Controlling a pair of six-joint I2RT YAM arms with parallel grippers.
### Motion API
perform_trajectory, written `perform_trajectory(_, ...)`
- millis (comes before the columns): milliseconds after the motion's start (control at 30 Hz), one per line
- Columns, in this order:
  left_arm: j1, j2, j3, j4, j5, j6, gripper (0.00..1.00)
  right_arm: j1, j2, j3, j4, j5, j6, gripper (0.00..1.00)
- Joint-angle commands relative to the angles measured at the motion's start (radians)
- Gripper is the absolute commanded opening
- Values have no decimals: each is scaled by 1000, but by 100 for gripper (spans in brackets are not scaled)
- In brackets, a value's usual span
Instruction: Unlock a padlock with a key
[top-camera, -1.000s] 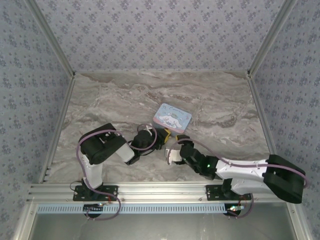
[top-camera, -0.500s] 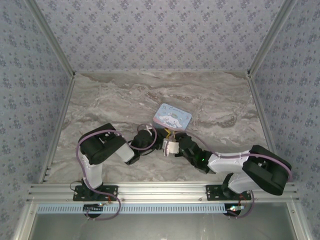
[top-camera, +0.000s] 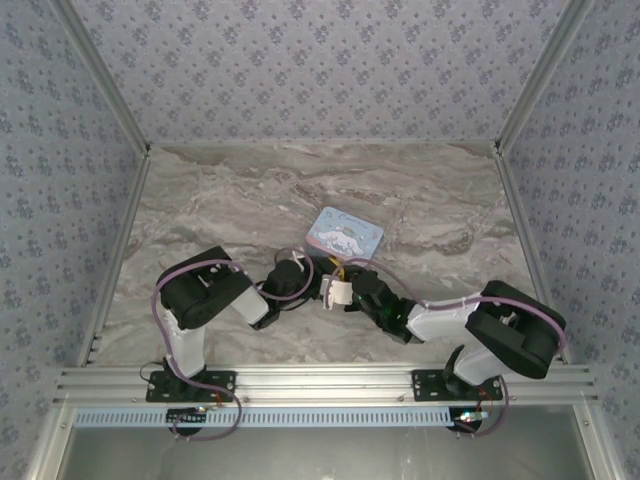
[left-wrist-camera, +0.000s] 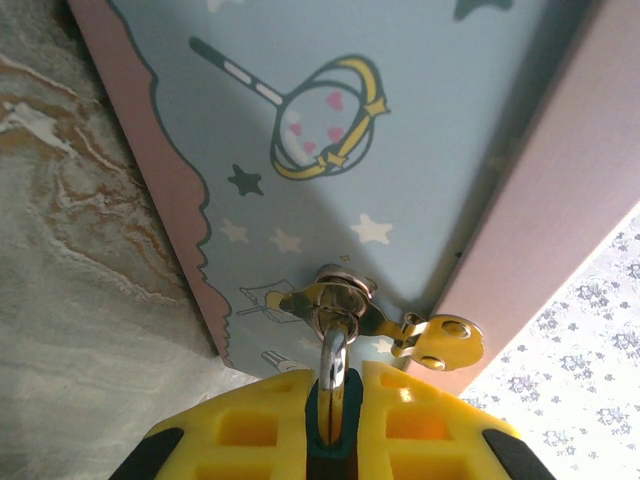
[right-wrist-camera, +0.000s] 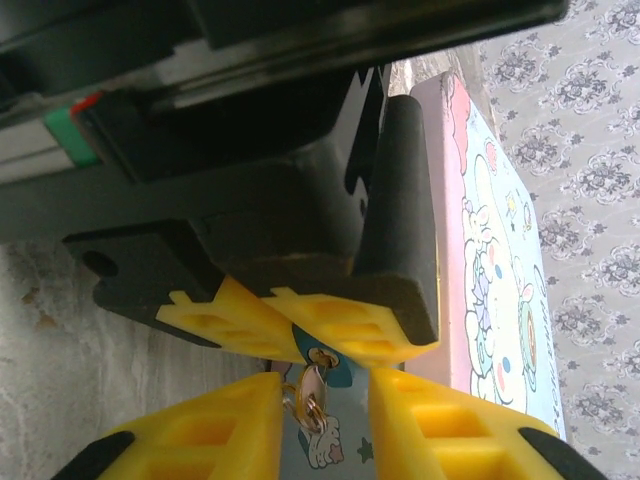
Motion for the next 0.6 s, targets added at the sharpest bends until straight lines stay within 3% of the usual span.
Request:
perform_trajectory(0,5,-22,30,49,21,-4,0,-5,22,26,64,22,24,29)
perform_trajectory(233,5,-16,32,54,23,-8,0,-16,53,41,81,26,33,24)
perform_trajectory(567,4,-16,36,54,24,-8,0,-21,34,41,65,43,63,0)
